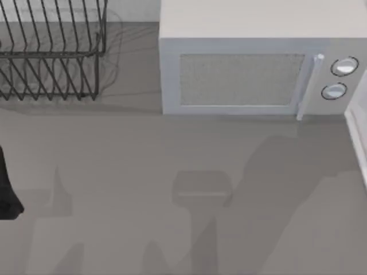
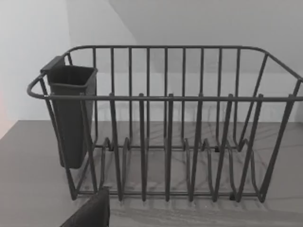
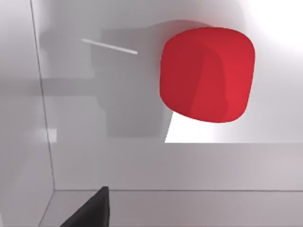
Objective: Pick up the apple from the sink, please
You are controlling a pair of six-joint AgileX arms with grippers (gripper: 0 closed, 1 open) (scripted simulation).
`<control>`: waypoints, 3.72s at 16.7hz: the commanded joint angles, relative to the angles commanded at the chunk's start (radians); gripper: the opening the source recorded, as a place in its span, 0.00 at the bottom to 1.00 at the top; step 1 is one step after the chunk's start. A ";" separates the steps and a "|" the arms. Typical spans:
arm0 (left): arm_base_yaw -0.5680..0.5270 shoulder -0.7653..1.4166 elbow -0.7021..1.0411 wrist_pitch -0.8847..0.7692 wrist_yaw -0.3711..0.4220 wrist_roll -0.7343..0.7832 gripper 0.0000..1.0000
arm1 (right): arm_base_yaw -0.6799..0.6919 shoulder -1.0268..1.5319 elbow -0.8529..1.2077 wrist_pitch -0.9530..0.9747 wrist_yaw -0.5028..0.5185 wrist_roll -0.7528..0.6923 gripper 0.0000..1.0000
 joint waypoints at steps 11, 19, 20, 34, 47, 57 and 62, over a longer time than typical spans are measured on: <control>0.000 0.000 0.000 0.000 0.000 0.000 1.00 | 0.003 0.168 -0.113 0.298 0.002 0.003 1.00; 0.000 0.000 0.000 0.000 0.000 0.000 1.00 | 0.001 0.288 -0.189 0.477 0.003 0.005 1.00; 0.000 0.000 0.000 0.000 0.000 0.000 1.00 | 0.001 0.288 -0.189 0.477 0.003 0.005 1.00; 0.000 0.000 0.000 0.000 0.000 0.000 1.00 | 0.001 0.288 -0.189 0.477 0.003 0.005 0.00; 0.000 0.000 0.000 0.000 0.000 0.000 1.00 | 0.001 0.203 -0.069 0.332 -0.011 0.009 0.00; 0.000 0.000 0.000 0.000 0.000 0.000 1.00 | -0.003 0.036 0.412 -0.354 -0.012 0.003 0.00; 0.000 0.000 0.000 0.000 0.000 0.000 1.00 | -0.002 -0.005 0.493 -0.447 -0.013 0.004 0.00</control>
